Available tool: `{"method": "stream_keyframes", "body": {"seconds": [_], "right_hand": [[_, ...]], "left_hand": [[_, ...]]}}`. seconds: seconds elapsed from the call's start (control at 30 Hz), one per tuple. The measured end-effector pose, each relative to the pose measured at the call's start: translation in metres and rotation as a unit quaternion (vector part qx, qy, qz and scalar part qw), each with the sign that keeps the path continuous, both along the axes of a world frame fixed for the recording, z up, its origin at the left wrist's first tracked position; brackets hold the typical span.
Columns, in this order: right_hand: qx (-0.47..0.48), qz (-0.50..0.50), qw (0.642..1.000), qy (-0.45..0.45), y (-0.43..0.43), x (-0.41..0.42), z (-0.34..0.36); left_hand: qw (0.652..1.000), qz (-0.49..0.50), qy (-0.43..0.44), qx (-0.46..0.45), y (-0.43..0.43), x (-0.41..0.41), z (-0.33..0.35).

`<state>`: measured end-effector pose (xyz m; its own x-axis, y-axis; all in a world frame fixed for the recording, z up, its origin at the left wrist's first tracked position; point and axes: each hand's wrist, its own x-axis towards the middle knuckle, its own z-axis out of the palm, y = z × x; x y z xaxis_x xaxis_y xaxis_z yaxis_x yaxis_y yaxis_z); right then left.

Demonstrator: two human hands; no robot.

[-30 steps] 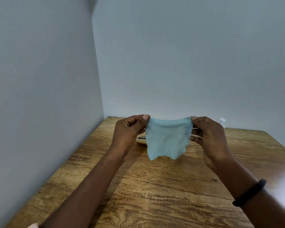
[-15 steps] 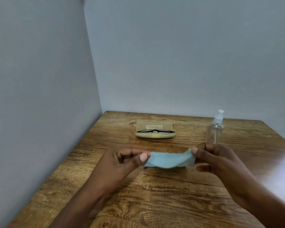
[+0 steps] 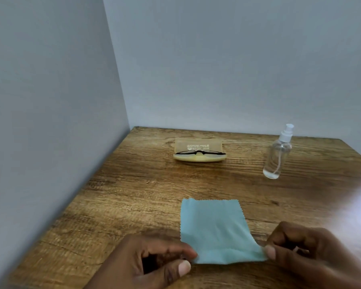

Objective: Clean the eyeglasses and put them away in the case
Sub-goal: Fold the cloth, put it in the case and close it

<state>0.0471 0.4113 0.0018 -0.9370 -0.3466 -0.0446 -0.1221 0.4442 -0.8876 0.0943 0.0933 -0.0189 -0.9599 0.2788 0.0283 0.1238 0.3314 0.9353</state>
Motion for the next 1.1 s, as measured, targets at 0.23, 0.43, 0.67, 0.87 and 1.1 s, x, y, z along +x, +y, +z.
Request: {"method": "stream_keyframes", "body": {"seconds": [0.23, 0.43, 0.67, 0.87, 1.1], "right_hand": [[0.005, 0.001, 1.000, -0.020, 0.005, -0.007, -0.003], [-0.005, -0.056, 0.998, 0.000, -0.011, -0.038, -0.014], [0.046, -0.076, 0.994, 0.058, -0.019, -0.071, -0.024], [0.092, -0.094, 0.986, 0.101, -0.022, -0.076, -0.031], [0.146, -0.100, 0.975, 0.135, -0.023, -0.078, -0.033]], "left_hand": [[0.997, 0.060, -0.006, 0.038, 0.008, 0.000, -0.001], [0.980, 0.156, -0.031, 0.116, 0.016, -0.039, 0.004], [0.986, 0.166, -0.009, 0.029, 0.010, -0.071, -0.002], [0.982, 0.170, 0.019, -0.073, 0.012, -0.076, -0.008], [0.975, 0.190, 0.050, -0.106, 0.015, -0.075, -0.012]]}}
